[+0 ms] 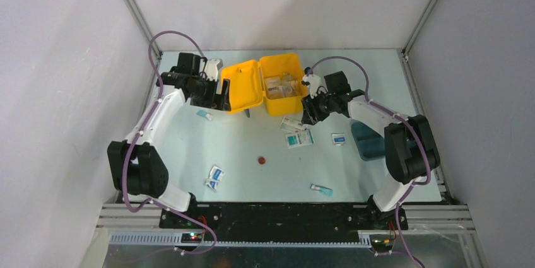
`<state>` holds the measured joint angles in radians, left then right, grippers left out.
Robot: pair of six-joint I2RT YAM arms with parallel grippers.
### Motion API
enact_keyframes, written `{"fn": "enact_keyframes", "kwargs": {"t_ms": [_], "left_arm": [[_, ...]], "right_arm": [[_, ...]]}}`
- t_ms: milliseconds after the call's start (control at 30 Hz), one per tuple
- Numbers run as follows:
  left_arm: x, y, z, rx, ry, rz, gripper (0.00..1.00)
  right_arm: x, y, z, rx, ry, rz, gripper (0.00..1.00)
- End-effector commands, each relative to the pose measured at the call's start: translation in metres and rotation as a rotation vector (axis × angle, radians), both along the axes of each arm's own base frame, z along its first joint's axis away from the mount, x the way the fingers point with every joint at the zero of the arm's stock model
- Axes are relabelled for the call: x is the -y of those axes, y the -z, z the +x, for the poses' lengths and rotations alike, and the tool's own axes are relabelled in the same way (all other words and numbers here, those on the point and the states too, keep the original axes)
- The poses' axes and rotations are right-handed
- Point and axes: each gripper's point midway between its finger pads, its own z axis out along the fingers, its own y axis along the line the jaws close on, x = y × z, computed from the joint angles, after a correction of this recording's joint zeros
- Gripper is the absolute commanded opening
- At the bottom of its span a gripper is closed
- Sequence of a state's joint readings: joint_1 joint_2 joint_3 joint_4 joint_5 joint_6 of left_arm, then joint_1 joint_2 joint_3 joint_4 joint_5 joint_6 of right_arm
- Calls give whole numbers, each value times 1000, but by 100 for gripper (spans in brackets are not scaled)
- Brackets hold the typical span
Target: Organize the medicine kit
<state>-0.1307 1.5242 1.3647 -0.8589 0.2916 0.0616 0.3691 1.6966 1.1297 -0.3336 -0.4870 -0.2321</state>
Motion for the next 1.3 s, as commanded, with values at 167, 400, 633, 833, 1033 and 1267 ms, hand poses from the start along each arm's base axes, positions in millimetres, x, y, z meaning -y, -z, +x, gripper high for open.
{"fn": "enact_keyframes", "kwargs": {"t_ms": [167,400,633,833,1033,1267], "left_arm": [[-9,-4,0,44,30,53,92],[-10,-8,1,87,115,82,92],[-18,-3,-10,109,178,140,92],[-37,-1,-4,149,253,270,92],[-31,7,-4,122,258,225,92],[6,9,-41,139,407,130,91]], "right_arm": [[-7,-4,-36,-7,-228,10,56],[-3,-19,-39,54,-246,13,60],[19,-42,-84,54,-404,3,64],[44,-35,-121,49,-599,-26,69],[48,-24,-135,69,-704,-66,70],[34,-33,-120,145,-660,-85,70]]}}
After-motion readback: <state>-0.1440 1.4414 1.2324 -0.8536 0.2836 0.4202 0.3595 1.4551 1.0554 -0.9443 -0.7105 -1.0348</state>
